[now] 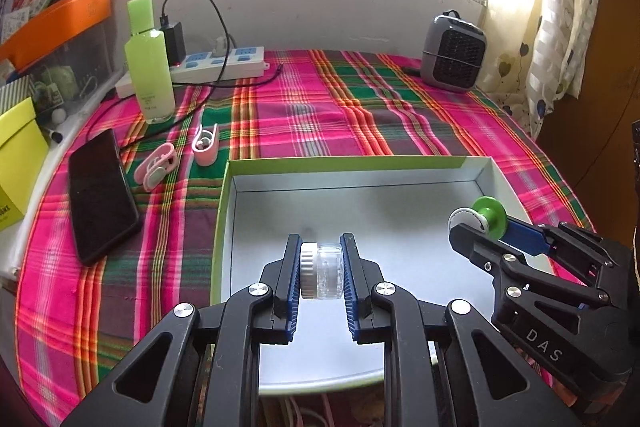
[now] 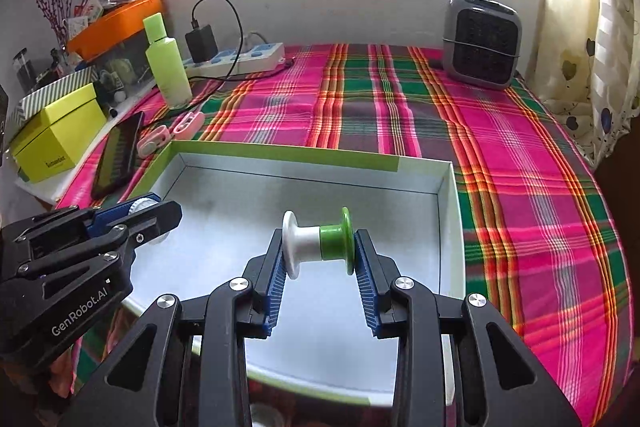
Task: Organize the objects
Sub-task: 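Carry the jar and spool into the box tray and open both grippers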
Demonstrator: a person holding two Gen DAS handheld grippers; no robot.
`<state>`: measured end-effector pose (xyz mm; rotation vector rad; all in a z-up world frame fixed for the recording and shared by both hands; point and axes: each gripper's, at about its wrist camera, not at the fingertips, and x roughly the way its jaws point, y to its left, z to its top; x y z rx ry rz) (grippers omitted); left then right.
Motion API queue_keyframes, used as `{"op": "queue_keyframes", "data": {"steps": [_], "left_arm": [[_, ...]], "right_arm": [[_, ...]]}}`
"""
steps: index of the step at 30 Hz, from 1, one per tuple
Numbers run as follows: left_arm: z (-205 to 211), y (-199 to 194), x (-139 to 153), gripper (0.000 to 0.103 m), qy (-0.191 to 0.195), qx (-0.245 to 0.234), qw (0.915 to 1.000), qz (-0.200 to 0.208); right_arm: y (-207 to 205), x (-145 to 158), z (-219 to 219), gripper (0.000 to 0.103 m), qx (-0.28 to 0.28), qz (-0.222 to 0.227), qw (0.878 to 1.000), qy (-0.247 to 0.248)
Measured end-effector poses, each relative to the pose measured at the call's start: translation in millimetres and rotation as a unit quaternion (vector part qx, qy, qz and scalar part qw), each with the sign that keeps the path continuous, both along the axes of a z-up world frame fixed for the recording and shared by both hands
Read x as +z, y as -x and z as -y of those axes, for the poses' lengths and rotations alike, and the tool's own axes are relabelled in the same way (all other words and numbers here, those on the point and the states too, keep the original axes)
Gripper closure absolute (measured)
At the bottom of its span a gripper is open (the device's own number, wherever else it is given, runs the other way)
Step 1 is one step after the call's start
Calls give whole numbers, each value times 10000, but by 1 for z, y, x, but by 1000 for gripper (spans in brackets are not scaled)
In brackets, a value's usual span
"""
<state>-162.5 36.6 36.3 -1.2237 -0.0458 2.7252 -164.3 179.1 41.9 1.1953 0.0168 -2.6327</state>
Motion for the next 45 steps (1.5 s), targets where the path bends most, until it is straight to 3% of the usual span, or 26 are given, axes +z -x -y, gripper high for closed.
{"op": "queue_keyframes", "data": {"steps": [12,31,38,41,45], "left_arm": [[-2,32,-17,86,64,24,9995,294],[-6,38,-23,84,96,-11,9989,463],[-6,34,-20,76,50,-9,9990,453],[-6,30,-17,67,14,-8,9991,422],[-3,24,-13,64,11,66,9992,382]], "right_arm": [[30,-10,4,69,-12,228,9996,-177],[37,-15,4,69,-33,245,9992,-320],[34,-13,3,68,-3,203,9994,-267],[30,-12,4,62,-10,146,9995,-279],[24,-9,5,62,17,74,9995,-294]]}}
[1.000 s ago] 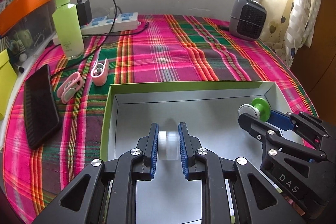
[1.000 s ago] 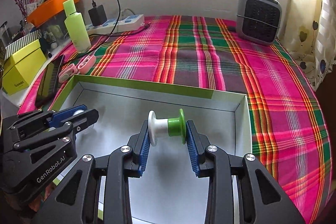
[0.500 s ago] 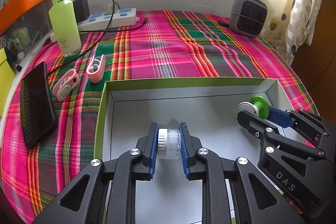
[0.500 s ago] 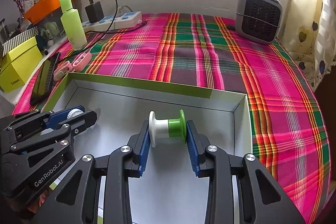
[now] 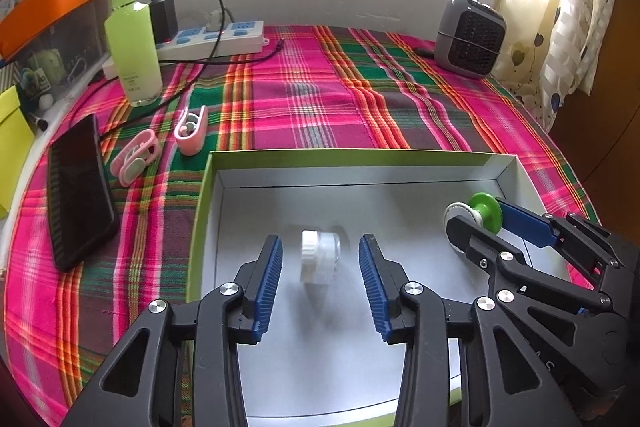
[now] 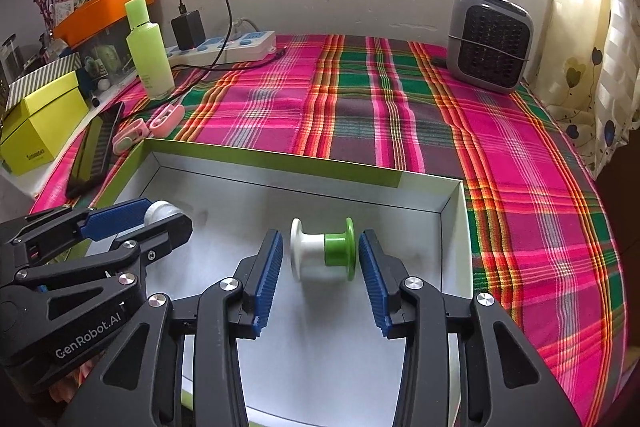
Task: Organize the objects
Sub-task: 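Carry the jar and spool into the box tray and open both grippers, then withdraw both grippers from the tray toward the pink hook-shaped clips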
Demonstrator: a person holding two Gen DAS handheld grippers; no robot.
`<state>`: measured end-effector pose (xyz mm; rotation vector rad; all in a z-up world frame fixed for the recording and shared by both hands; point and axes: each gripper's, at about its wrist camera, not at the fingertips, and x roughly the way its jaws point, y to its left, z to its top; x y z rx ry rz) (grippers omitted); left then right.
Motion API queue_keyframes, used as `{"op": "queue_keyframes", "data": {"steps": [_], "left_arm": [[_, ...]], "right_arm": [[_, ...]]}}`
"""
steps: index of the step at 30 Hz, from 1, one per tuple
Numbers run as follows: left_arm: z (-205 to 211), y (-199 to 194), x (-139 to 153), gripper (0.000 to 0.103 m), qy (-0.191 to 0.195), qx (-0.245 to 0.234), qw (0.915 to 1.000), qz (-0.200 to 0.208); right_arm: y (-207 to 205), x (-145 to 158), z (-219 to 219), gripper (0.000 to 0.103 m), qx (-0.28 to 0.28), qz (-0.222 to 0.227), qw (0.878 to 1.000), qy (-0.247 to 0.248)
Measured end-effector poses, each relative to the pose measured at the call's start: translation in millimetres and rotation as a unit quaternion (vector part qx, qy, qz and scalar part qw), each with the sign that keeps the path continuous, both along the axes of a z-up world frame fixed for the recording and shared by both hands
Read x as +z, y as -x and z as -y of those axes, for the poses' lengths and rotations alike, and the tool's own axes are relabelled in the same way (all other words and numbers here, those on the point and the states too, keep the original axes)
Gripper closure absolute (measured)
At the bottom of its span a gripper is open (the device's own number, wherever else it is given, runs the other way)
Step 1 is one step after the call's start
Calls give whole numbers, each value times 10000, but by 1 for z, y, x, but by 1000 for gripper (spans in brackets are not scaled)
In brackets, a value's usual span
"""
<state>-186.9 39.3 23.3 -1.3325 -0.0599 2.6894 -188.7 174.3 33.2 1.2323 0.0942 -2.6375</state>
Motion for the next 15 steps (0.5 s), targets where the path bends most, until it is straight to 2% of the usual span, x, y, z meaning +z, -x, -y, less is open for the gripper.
{"op": "queue_keyframes", "data": {"steps": [6,15], "left_arm": [[4,-12,6,60,-48,32,10000,-67],[9,-33,13,59,-164,72,9997,-140]], "right_arm": [[-10,4,0,55,-43,-75,10000,-37],[-28,11,-4,54,-92,-211,9997,-3]]}}
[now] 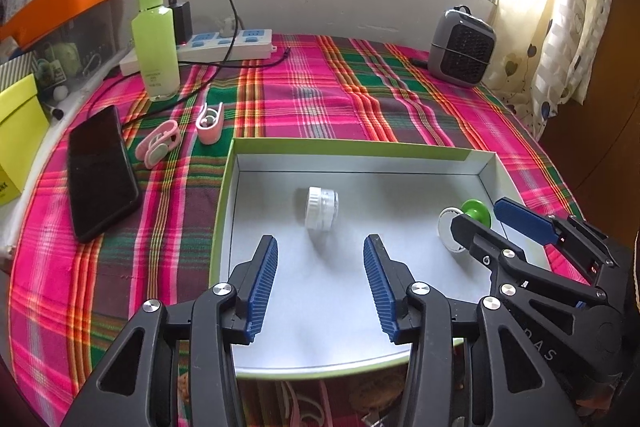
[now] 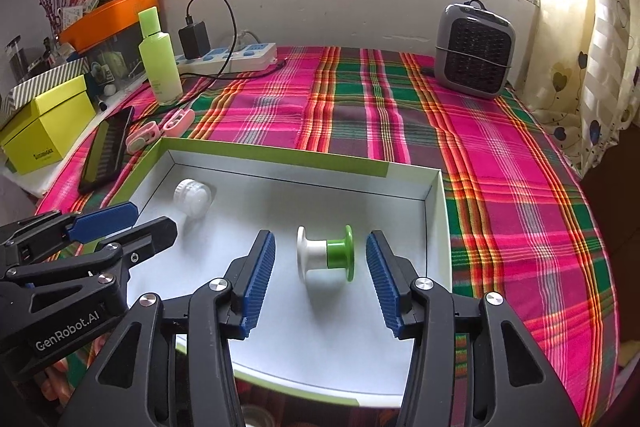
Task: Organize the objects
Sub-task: 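Withdraw both grippers from the tray toward the pink hook-shaped clips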
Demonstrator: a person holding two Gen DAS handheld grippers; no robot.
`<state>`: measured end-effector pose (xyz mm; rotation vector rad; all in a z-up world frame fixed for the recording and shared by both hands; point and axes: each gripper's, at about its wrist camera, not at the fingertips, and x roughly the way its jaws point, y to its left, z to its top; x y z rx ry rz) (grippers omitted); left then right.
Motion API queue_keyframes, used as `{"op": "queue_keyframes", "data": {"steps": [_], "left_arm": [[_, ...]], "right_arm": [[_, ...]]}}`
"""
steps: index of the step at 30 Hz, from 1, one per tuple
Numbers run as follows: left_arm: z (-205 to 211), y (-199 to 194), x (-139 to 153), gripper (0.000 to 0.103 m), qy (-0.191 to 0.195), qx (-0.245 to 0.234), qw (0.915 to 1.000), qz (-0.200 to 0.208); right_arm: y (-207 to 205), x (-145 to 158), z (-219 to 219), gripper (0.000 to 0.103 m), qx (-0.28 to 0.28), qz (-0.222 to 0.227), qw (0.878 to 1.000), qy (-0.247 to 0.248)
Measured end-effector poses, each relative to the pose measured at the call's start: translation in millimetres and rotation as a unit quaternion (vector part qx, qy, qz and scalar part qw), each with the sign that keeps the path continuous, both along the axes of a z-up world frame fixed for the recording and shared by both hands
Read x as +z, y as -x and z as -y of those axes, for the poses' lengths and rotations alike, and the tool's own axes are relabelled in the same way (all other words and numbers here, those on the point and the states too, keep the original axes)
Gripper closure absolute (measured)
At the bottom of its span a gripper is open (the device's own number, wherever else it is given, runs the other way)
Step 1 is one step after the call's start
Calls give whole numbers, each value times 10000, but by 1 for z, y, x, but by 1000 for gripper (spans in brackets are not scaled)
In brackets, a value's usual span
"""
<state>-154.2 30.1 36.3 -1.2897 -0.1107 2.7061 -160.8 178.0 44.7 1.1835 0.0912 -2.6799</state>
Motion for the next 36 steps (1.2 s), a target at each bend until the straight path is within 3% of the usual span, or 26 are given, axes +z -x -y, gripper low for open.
{"op": "queue_keyframes", "data": {"steps": [17,27,36], "left_arm": [[18,-42,10,58,-136,161,9994,-277],[34,-74,9,55,-418,172,9988,-207],[39,-95,-12,55,-540,122,9984,73]], "right_arm": [[-45,15,-12,54,100,-380,9988,289],[-77,16,-13,54,239,-465,9983,256],[-100,11,-24,54,235,-454,9980,380]]}}
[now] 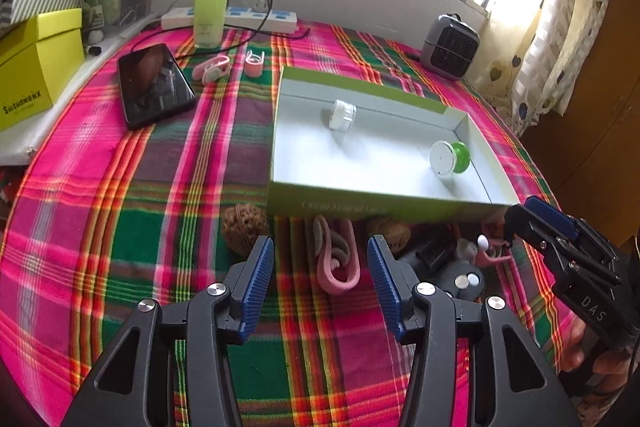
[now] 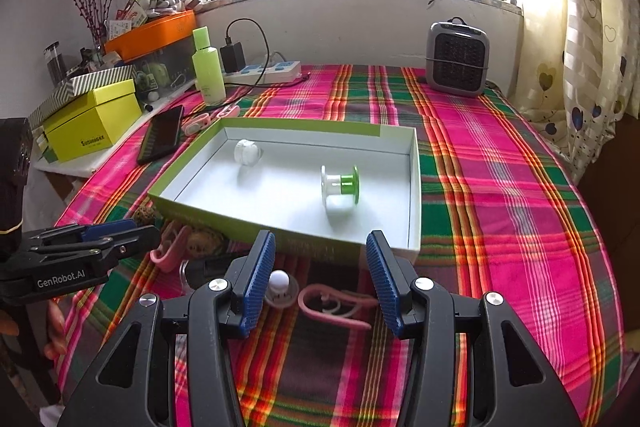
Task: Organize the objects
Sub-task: 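Withdraw both grippers from the tray toward the pink hook-shaped clips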
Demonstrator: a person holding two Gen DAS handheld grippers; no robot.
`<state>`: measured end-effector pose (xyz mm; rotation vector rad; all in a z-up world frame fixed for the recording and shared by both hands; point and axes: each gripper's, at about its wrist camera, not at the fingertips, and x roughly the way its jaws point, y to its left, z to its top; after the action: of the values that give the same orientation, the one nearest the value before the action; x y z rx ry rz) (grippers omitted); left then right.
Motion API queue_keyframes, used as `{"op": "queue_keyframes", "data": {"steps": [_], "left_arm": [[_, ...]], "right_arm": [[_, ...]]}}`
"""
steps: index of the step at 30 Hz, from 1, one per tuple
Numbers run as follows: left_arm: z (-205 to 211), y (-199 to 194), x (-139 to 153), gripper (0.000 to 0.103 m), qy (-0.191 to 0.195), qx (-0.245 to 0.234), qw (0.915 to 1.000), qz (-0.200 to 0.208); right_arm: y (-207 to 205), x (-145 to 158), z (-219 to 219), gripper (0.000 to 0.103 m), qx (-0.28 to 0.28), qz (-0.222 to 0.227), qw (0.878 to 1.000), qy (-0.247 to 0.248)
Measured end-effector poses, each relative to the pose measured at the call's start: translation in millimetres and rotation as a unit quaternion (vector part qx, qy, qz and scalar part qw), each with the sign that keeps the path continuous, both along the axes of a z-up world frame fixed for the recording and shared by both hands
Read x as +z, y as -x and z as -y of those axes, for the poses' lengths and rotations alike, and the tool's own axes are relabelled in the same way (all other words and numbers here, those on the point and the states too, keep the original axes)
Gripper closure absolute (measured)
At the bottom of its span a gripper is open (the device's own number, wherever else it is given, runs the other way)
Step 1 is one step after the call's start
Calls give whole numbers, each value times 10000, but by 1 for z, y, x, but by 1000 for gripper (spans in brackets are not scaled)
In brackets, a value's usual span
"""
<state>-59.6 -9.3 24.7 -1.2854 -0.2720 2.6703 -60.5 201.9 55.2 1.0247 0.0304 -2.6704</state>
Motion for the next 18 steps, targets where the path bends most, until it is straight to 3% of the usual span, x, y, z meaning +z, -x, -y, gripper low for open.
{"op": "queue_keyframes", "data": {"steps": [18], "left_arm": [[-9,7,-16,55,263,51,9995,146]], "right_arm": [[-13,-8,-15,54,-141,153,9998,52]]}}
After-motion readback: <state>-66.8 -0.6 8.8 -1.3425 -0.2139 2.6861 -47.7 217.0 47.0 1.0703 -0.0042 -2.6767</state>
